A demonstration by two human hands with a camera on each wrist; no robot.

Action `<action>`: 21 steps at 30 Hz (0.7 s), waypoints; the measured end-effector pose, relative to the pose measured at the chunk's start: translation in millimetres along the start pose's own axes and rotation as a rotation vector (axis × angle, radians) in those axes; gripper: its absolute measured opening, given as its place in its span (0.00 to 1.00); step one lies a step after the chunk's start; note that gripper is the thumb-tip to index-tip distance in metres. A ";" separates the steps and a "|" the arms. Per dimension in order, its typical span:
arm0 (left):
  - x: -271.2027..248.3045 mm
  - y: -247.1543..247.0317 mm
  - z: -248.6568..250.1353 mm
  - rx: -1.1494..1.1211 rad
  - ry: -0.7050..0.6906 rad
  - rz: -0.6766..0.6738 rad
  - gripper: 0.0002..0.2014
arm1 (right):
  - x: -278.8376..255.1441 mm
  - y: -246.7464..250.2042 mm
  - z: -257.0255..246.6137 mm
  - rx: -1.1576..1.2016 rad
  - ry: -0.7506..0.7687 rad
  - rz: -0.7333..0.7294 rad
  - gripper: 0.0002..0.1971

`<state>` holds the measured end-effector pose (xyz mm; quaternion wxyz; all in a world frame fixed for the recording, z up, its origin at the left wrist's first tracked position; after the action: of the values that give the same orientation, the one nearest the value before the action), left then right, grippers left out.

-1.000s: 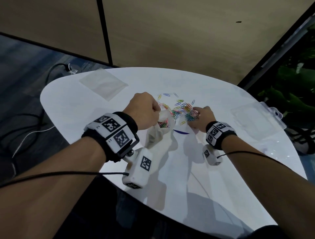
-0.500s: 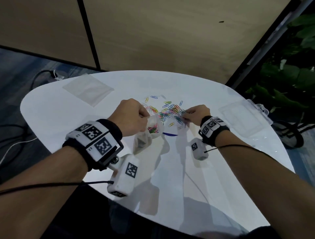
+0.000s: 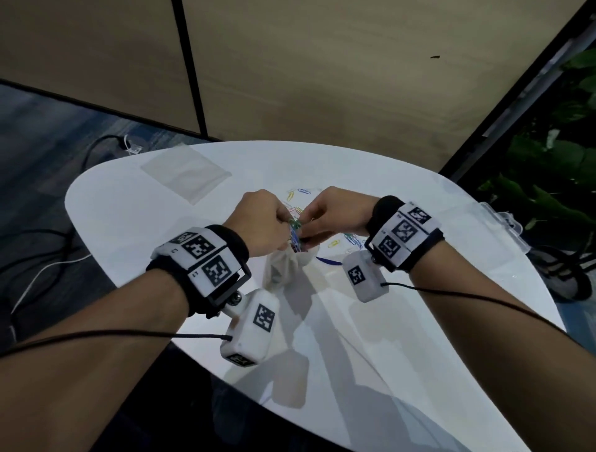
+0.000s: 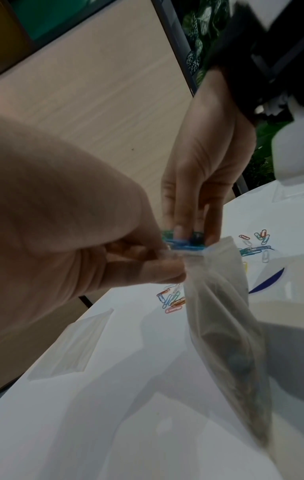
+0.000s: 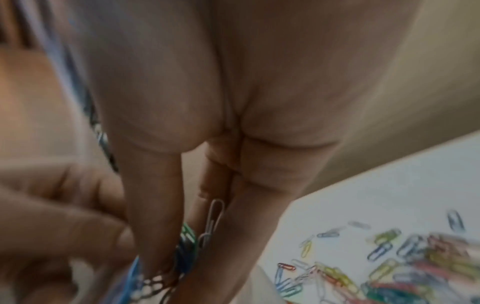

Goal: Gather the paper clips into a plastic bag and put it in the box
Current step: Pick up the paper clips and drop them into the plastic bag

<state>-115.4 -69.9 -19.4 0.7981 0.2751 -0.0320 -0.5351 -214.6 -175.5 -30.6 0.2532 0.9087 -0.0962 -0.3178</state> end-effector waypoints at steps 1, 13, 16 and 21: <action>0.0 0.8 -0.3 -0.006 0.004 0.010 0.14 | 1.2 -1.0 -3.6 -0.102 -0.012 0.031 0.09; -1.7 40.0 -7.6 0.010 0.020 0.127 0.14 | 22.2 66.3 72.0 0.003 -0.143 0.539 0.09; -5.0 48.2 -10.1 0.032 0.019 0.120 0.13 | 40.3 65.1 134.4 -0.481 -0.500 0.413 0.26; -2.6 52.8 -13.1 0.049 0.028 0.081 0.12 | 68.5 43.3 136.7 -0.655 -0.454 0.254 0.22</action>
<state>-67.8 -47.8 -4.9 0.8123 0.3006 -0.0450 -0.4977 -247.4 -290.1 -135.7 0.5384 0.6678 -0.1548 -0.4902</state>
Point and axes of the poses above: each hand's wrist, its own x-axis towards the middle knuckle, its own y-axis out of the back of the hand, z = x × y, the point moved 5 cm from there along x, towards the middle knuckle, and after that the axes turned 11 degrees about -x, right-handed, at the moved point
